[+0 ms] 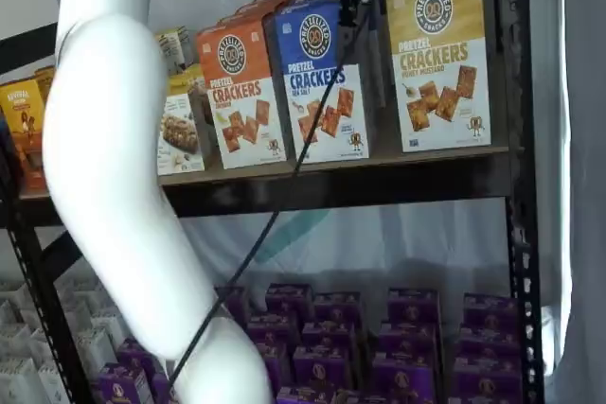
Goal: Retrieve the yellow and white box located on the top shelf, the sixth one from the left
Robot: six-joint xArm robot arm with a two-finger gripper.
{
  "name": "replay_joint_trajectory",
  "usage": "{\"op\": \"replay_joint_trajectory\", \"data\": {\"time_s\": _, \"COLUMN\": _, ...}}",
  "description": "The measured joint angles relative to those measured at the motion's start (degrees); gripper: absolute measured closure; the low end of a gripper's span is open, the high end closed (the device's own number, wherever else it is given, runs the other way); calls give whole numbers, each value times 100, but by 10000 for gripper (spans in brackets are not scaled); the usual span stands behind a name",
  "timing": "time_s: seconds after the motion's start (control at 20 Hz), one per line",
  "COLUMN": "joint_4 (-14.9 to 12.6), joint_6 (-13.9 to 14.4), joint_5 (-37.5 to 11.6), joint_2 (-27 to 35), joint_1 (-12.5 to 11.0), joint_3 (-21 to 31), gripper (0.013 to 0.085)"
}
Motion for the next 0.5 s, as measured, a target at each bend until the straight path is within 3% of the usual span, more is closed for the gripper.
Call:
{"op": "replay_joint_trajectory", "data": {"time_s": 0.15, "joint_4": -396, "joint_6": 123, "joint_5": 128, "joint_2": -69, "joint_1": 340, "joint_3": 98, "gripper": 130}}
{"op": "replay_joint_trajectory", "data": {"time_s": 0.5, "joint_4": -264, "joint_6": 255, "joint_5": -436, "joint_2": -587, "joint_1": 445, "joint_3": 828, "gripper": 130}}
